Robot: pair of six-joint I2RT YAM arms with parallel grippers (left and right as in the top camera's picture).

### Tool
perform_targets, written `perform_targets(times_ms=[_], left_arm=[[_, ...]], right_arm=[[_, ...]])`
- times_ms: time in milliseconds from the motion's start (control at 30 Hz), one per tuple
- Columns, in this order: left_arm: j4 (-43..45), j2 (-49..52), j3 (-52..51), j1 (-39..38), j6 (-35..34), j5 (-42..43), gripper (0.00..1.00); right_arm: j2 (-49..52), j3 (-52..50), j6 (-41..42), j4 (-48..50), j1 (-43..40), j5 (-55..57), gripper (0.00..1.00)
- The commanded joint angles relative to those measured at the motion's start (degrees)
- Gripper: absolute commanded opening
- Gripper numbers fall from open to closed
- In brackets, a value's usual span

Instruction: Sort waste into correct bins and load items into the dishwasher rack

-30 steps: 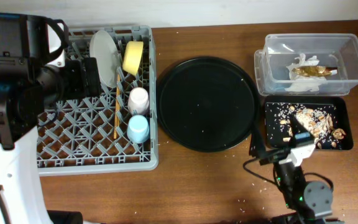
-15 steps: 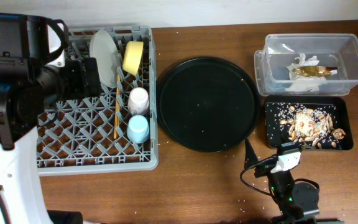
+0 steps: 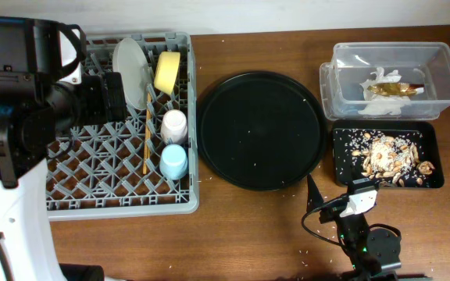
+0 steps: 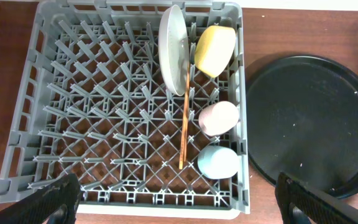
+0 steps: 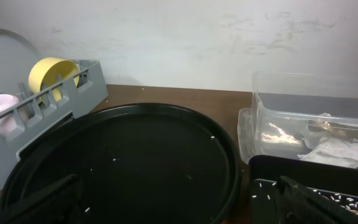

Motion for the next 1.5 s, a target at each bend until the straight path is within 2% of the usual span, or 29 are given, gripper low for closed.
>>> perform_targets(times_ms=[0, 67, 133, 233, 333, 467, 567, 633, 767, 800, 933, 1133, 1467], left_arm=[[-0.02, -0.83, 0.09, 0.22, -0.33, 0.42, 1.0], [-0.02, -0.83, 0.09, 0.22, 0.0, 0.22, 1.0], [-0.02, -0.83, 0.09, 0.22, 1.44, -4.2, 1.0], [-0.02, -1.16, 0.07, 0.22, 1.42, -4.13, 1.0], [0.68, -4.61, 0.0, 0.24, 1.44, -6.6, 1.0], [10.71, -13.29, -7.23, 0.24, 2.75, -7.08, 1.0], [22.67, -23.47, -23.74, 2.14, 7.58, -3.91, 1.0], [29.68, -30.08, -35.32, 4.96, 8.26, -1.46, 1.0], [45.46, -46.88, -62.71, 5.77, 8.26, -1.09, 1.0], [52.87, -53.79, -73.77, 5.77, 8.26, -1.09, 1.0], [64.28, -65.16, -91.86, 5.77, 8.26, -1.07, 1.0], [77.61, -79.34, -111.86, 5.77, 8.26, -0.9, 1.0], [89.72, -90.99, -128.39, 5.77, 8.28, -0.87, 1.0]], right_arm=[[-0.44, -0.31, 0.39, -0.24, -0.17, -0.76, 0.98], [-0.44, -0.31, 0.39, -0.24, -0.17, -0.76, 0.99], [-0.44, -0.31, 0.39, -0.24, -0.17, -0.76, 0.99], [-0.44, -0.31, 0.39, -0.26, -0.17, -0.76, 0.98], [-0.44, -0.31, 0.39, -0.26, -0.17, -0.76, 0.98], [-0.44, -0.31, 0.39, -0.24, -0.17, -0.76, 0.98], [-0.44, -0.31, 0.39, -0.24, -0.17, -0.76, 0.99], [-0.44, -0.31, 0.39, -0.24, -0.17, -0.76, 0.99], [-0.44, -0.31, 0.39, -0.24, -0.17, -0.76, 0.99], [-0.44, -0.31, 0.39, -0.24, -0.17, -0.76, 0.98], [-0.44, -0.31, 0.39, -0.24, -0.17, -0.76, 0.98], [-0.44, -0.31, 0.39, -0.24, -0.17, -0.76, 0.99], [-0.44, -0.31, 0.39, -0.24, -0.17, -0.76, 0.99]])
